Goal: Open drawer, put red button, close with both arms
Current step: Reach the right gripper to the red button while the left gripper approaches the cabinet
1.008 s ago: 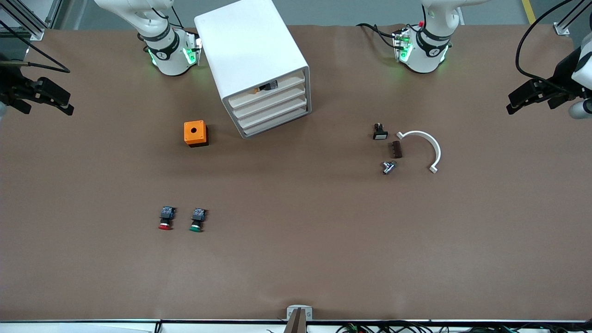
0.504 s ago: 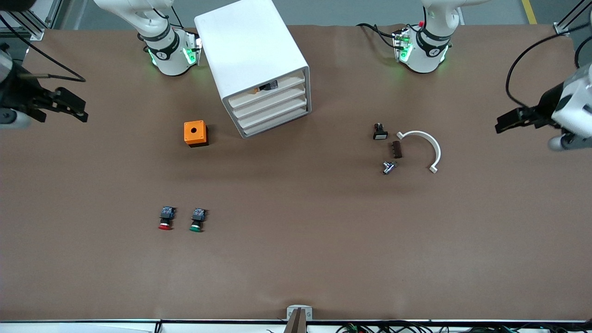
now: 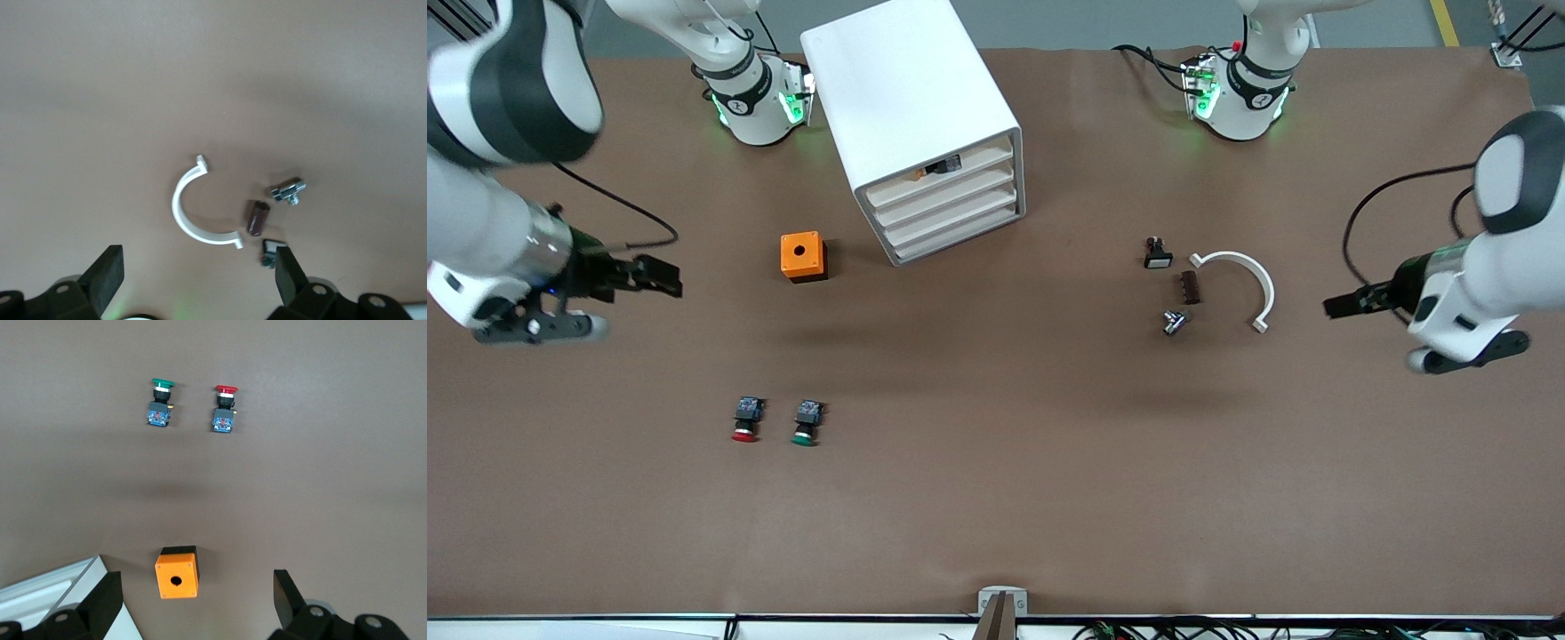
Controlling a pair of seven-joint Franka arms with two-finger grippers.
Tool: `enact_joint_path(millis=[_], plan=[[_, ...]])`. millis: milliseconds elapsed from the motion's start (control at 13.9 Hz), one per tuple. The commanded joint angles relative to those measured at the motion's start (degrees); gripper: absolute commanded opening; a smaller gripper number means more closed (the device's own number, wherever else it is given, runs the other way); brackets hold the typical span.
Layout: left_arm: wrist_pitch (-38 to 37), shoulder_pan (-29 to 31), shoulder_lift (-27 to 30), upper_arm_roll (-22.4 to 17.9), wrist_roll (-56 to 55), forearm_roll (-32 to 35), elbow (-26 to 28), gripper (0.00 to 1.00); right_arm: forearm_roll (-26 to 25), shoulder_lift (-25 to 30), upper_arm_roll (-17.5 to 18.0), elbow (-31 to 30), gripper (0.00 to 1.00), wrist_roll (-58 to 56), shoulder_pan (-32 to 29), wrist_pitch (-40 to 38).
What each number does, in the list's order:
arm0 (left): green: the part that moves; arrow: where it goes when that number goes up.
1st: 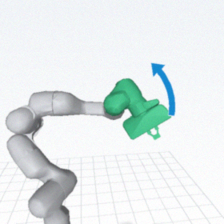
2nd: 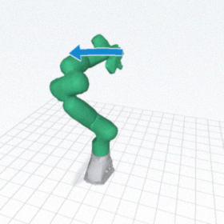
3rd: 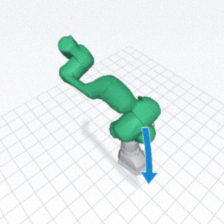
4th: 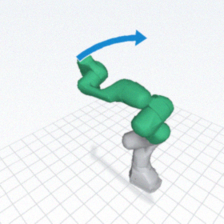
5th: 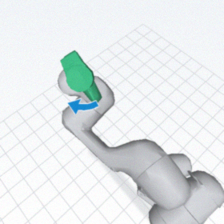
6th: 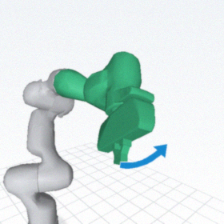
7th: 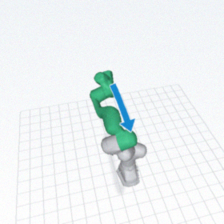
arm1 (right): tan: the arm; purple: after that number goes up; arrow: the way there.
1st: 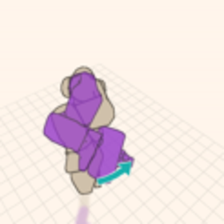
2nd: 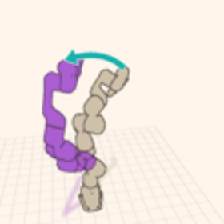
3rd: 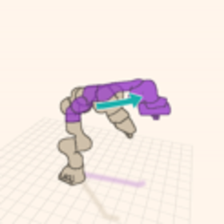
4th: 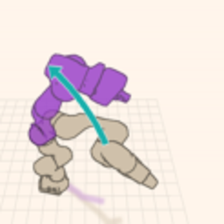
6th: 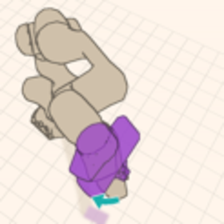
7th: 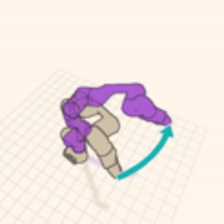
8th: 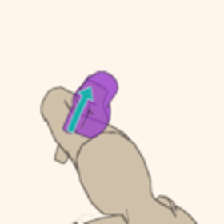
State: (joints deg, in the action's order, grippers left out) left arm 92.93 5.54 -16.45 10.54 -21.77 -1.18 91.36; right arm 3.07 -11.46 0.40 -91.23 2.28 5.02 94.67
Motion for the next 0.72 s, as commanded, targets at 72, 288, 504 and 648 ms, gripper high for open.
enact_joint_path(millis=[72,288,504,648], plan=[[1.8,-4.0,-9.1,0.3,-12.0,-0.7,-4.3,1.0,0.7,-9.5,-0.1,1.1,1.0,-0.4,-0.3,6.3],[4.7,-8.0,-14.5,0.4,-31.1,-0.7,-5.8,1.0,0.8,-14.3,-0.1,1.1,1.0,-0.3,-0.5,11.3],[4.7,-13.3,-19.0,0.3,-48.3,-2.4,-6.9,1.0,-0.3,-19.0,-0.1,1.2,1.0,-0.5,0.0,16.7],[4.7,-14.7,-19.9,0.4,-62.0,-6.1,-6.9,1.0,-0.4,-21.9,-0.2,1.2,1.0,-0.4,-0.3,22.9]])
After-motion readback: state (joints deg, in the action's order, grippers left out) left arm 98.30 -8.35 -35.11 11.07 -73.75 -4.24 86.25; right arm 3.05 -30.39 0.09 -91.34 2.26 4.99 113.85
